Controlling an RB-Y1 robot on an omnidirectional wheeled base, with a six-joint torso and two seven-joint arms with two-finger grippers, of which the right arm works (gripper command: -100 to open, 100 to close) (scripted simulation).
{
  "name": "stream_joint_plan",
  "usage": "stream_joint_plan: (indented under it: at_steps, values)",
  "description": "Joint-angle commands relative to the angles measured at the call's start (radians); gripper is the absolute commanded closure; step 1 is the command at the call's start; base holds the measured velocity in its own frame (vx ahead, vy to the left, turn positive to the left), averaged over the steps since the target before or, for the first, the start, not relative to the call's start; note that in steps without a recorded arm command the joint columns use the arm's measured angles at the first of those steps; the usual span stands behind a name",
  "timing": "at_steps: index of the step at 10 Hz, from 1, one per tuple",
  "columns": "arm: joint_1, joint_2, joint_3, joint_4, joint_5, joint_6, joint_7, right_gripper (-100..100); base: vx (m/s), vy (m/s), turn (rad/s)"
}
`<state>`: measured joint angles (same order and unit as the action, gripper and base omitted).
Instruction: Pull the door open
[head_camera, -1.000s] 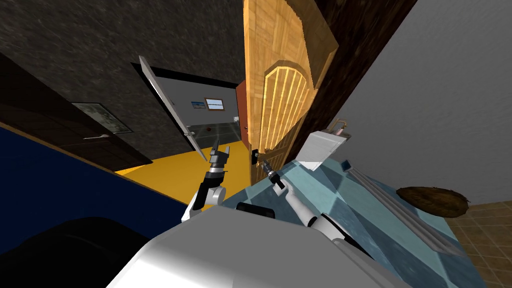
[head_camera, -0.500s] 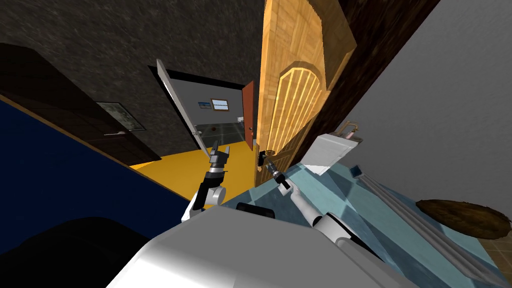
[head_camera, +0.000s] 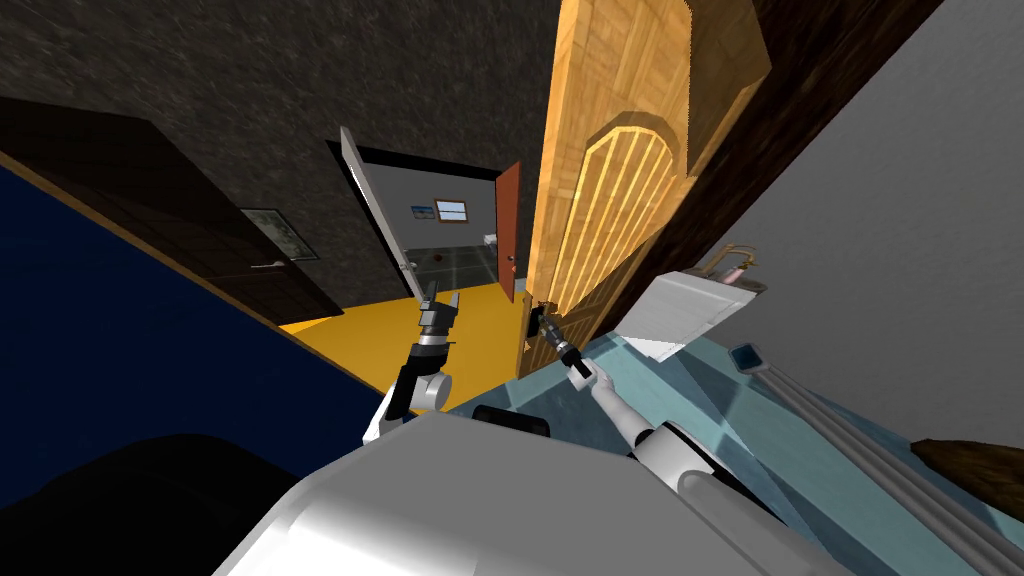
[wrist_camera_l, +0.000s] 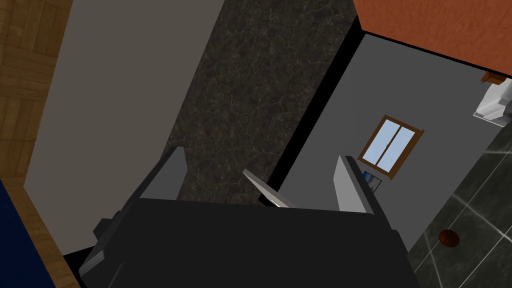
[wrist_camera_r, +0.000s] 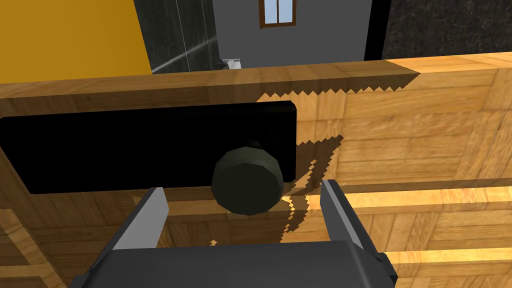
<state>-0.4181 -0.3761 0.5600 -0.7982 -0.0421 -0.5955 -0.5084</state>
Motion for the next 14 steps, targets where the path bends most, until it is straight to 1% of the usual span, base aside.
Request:
stream_joint_plan:
  at_steps: [1, 2, 4, 5, 6, 7, 12, 13, 14]
  values:
    - [0.008, -0.028, -0.007, -0.004, -0.006, -0.011, -0.014, -100, 0.073, 0.118, 0.072]
    - [0.004, -0.048, -0.013, 0.012, -0.012, -0.026, -0.027, -100, 0.098, 0.105, 0.126]
    - [0.004, -0.048, -0.013, 0.012, -0.012, -0.026, -0.027, -100, 0.041, 0.054, 0.019]
    - [0.001, -0.062, -0.018, 0.023, -0.016, -0.038, -0.036, -100, 0.021, 0.042, 0.076]
    - [0.0, -0.054, -0.016, 0.018, -0.014, -0.029, -0.031, -100, 0.015, 0.02, 0.018]
    - [0.0, -0.054, -0.016, 0.018, -0.014, -0.029, -0.031, 100, -0.003, -0.005, -0.018]
    - [0.0, -0.054, -0.016, 0.018, -0.014, -0.029, -0.031, 100, -0.002, -0.003, 0.002]
    - [0.003, -0.081, 0.011, 0.018, -0.014, -0.065, -0.053, 100, -0.065, -0.083, 0.081]
    - [0.004, -0.09, 0.02, 0.018, -0.014, -0.078, -0.061, 100, -0.121, -0.136, 0.093]
